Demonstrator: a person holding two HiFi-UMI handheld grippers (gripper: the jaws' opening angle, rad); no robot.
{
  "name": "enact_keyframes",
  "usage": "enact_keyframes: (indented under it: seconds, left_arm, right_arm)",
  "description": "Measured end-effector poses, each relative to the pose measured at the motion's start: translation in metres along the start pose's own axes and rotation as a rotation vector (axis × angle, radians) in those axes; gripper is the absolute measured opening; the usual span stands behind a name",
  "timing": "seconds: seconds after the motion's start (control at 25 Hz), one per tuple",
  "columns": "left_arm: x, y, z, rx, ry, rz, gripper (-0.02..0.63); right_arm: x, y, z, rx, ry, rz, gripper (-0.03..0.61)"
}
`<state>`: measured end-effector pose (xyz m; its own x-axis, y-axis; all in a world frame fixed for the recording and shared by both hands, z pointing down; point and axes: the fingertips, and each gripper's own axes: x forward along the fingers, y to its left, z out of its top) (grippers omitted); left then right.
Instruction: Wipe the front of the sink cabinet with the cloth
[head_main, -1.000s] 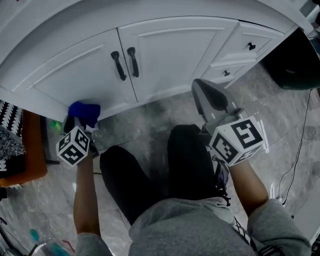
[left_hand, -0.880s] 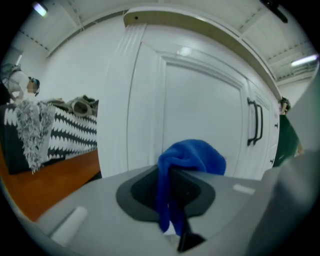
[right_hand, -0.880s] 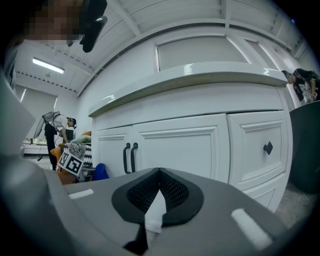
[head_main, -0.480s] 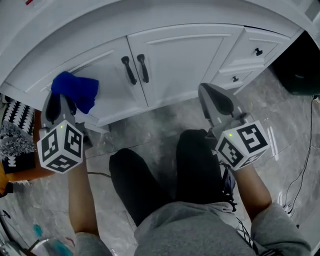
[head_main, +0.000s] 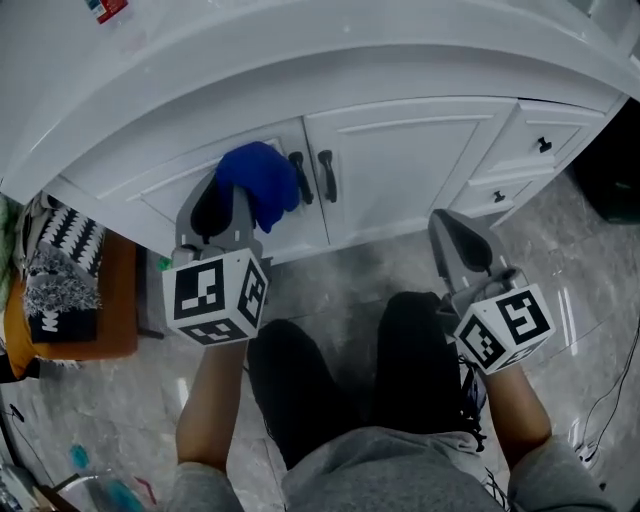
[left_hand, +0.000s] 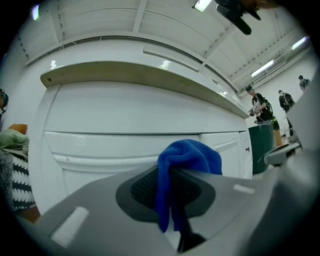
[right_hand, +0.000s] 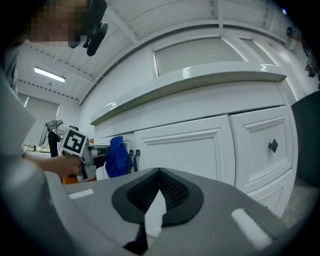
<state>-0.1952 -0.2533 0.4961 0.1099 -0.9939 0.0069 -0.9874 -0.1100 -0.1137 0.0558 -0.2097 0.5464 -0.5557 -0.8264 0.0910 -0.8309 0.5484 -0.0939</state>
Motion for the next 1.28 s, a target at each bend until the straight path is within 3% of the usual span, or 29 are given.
enact_keyframes:
  seconds: [0.2, 0.44, 0.6, 0.72, 0.88, 1.04, 1.28]
  left_arm:
    - [0.005, -0.039, 0.005, -0.055, -0.017, -0.099, 0.06]
    - [-0.015, -0.057, 0.011, -0.054, -0.011, -0.152, 0.06]
    - [-0.051, -0.082, 0.032, -0.07, -0.023, -0.25, 0.06]
    - [-0.082, -0.086, 0.057, -0.086, 0.034, -0.286, 0.06]
    - [-0.105, -0.068, 0.122, -0.175, 0.06, -0.26, 0.059]
    - [-0.123, -0.054, 0.208, -0.192, 0.132, -0.234, 0.058]
    - [-0.139, -0.04, 0.356, -0.216, 0.094, -0.202, 0.06]
  right_arm:
    - [0.003, -0.007, -0.004, 0.01, 0.005, 0.006, 0.0]
    - [0.015, -0.016, -0.001, 0.056, 0.04, 0.001, 0.0]
    - [0.011, -0.008, 0.026, 0.089, 0.13, 0.014, 0.0]
    - [-0.001, 0.0, 0.064, 0.093, 0.195, 0.047, 0.0]
    - [-0.019, 0.007, 0.131, 0.092, 0.25, 0.072, 0.0]
    - [-0.048, 0.009, 0.223, 0.126, 0.29, 0.028, 0.0]
    - [-0.078, 0.024, 0.373, 0.107, 0.227, 0.019, 0.0]
